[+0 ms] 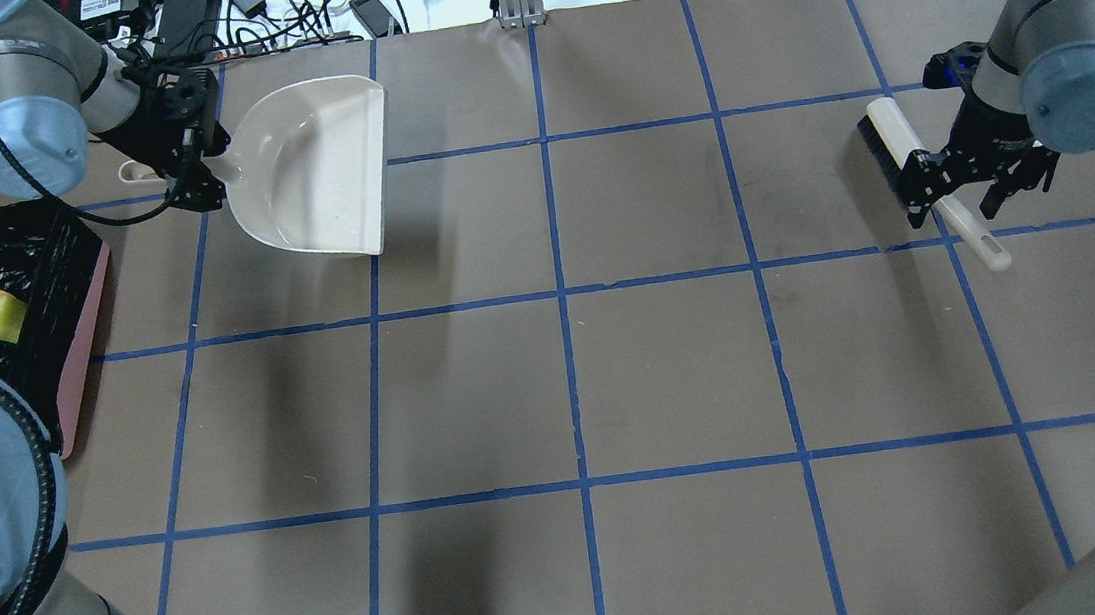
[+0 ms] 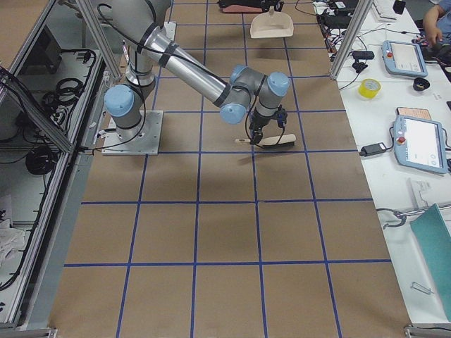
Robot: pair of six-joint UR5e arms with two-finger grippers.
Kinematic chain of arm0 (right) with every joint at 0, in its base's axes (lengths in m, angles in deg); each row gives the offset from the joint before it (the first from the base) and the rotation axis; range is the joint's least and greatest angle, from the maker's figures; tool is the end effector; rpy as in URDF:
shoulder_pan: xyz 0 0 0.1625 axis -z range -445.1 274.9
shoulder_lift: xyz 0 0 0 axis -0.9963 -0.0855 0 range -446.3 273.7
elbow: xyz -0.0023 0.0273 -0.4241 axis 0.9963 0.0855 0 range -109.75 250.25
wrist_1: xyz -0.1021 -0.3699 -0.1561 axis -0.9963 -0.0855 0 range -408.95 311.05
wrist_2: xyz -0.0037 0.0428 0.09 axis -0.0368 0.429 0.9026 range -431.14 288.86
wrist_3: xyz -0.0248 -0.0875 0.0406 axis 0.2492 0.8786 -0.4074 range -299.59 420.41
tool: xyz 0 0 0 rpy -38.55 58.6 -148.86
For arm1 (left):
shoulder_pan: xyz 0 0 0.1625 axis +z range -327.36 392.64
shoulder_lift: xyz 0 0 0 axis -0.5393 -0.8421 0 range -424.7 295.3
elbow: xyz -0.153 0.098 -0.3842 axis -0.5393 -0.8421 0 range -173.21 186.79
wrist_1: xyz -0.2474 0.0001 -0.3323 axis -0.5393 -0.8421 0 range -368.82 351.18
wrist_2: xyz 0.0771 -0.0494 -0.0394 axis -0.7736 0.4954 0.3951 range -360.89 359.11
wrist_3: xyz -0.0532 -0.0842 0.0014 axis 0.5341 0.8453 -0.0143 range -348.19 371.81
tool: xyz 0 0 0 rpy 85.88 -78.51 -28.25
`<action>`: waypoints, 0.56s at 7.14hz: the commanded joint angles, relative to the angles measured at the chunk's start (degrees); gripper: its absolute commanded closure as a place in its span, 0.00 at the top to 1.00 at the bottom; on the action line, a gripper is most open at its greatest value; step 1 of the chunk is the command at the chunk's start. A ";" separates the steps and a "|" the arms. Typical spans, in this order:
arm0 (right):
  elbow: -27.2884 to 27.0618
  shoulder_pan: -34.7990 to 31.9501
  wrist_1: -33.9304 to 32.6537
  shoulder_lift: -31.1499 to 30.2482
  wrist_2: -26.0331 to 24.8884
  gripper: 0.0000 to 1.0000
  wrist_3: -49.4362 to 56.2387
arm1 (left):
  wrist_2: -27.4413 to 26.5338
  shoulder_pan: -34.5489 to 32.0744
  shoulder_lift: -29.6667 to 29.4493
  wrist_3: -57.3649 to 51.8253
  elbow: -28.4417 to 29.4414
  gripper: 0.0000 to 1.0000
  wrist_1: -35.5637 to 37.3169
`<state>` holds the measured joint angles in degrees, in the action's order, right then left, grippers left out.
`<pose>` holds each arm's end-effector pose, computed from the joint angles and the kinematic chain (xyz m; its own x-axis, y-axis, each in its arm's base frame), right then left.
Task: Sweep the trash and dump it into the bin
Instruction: 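Lower the empty dustpan with the left gripper back onto the table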
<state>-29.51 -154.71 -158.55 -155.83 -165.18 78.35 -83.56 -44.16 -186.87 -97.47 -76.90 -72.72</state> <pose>-0.0792 -0.5757 0.2471 -0.9993 0.0352 0.0091 0.0363 0.9797 0.1970 0.0130 -0.6948 0.2527 0.1033 0.9936 -0.0460 0.9870 -0.1081 -0.1191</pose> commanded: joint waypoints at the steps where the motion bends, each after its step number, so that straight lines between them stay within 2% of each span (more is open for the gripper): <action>1: 2.19 -0.09 6.03 -3.13 0.09 0.91 -0.46 | -3.28 -1.86 -2.01 0.21 0.03 0.00 1.58; 2: 3.78 -0.18 7.37 -5.68 0.18 1.00 -0.46 | -3.46 -2.30 -2.62 0.65 0.03 0.00 2.02; 4: 4.14 -0.61 10.80 -12.61 0.09 1.00 -1.50 | -4.68 -3.62 -3.33 3.19 -0.41 0.00 2.28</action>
<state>-25.73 -155.01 -149.68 -164.23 -165.11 77.62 -87.27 -47.00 -189.62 -95.72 -77.12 -70.68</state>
